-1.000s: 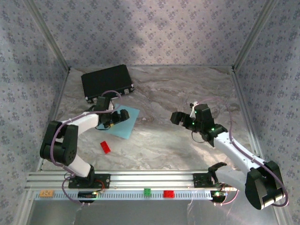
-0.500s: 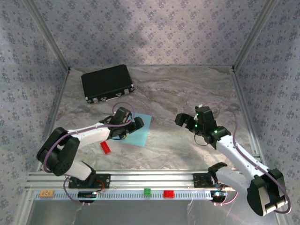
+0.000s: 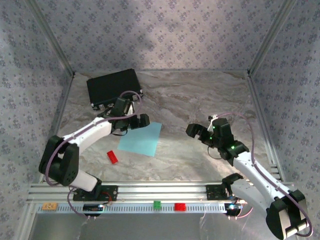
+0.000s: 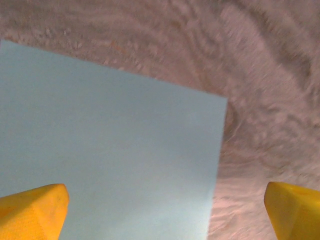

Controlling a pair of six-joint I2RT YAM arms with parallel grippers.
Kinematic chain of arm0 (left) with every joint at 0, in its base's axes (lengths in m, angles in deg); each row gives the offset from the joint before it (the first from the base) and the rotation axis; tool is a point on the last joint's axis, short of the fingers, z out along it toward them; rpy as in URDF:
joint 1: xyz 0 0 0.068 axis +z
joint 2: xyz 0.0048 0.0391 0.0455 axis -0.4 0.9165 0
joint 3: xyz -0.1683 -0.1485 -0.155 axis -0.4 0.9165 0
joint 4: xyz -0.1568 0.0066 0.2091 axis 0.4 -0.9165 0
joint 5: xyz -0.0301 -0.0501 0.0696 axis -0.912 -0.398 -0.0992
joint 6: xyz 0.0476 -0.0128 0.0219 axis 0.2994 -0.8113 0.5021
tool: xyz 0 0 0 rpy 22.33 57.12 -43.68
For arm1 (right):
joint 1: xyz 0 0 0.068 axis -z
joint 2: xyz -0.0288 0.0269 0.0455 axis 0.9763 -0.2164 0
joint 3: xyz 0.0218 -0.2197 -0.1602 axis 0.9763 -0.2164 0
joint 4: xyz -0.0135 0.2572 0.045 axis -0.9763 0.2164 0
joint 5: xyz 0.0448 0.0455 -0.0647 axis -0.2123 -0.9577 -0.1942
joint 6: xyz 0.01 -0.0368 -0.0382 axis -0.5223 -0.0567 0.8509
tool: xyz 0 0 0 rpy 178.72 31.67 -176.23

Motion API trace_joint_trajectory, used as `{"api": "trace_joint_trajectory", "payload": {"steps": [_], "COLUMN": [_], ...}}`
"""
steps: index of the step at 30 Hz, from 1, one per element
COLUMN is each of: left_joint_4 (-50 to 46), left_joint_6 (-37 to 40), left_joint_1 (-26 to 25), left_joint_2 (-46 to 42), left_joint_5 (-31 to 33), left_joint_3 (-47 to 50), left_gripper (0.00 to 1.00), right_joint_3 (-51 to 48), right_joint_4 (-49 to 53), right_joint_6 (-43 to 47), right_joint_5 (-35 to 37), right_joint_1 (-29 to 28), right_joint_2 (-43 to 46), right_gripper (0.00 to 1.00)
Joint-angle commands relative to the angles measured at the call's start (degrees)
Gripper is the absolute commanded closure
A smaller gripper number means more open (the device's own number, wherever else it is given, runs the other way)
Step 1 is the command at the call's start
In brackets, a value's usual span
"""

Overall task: Fold a paper plane with a square sheet of paper (pick it up from the middle)
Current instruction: Move the square sheet of paper to the center of the table.

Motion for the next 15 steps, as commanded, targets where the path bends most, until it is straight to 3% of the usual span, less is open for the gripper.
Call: {"api": "trace_joint_trajectory", "payload": {"steps": [1,7,15], "left_joint_4": [-8.5,-7.6,-1.5], "left_joint_6": [8.5,6.2,-3.8], "left_joint_1": [0.8,0.9,-2.1], "left_joint_2": [2.6,6.4,6.5], "left_joint_5": [-5.9,-7.6,-6.3], "left_joint_3": [-1.6,-1.7,3.7], "left_gripper": [0.0,0.0,0.01], "right_joint_3": [0.0,0.6,-0.2], "right_joint_4": [-1.3,1.1,1.9], "right_joint_6": [-0.5,-2.1,-5.9], "right_joint_5": [-1.5,2.4,8.9], "right_joint_1": [-0.7,-1.1,-0.9], "right_joint_2": [-0.6,-1.1,0.9], "right_gripper": [0.01,0.01,0.01]}}
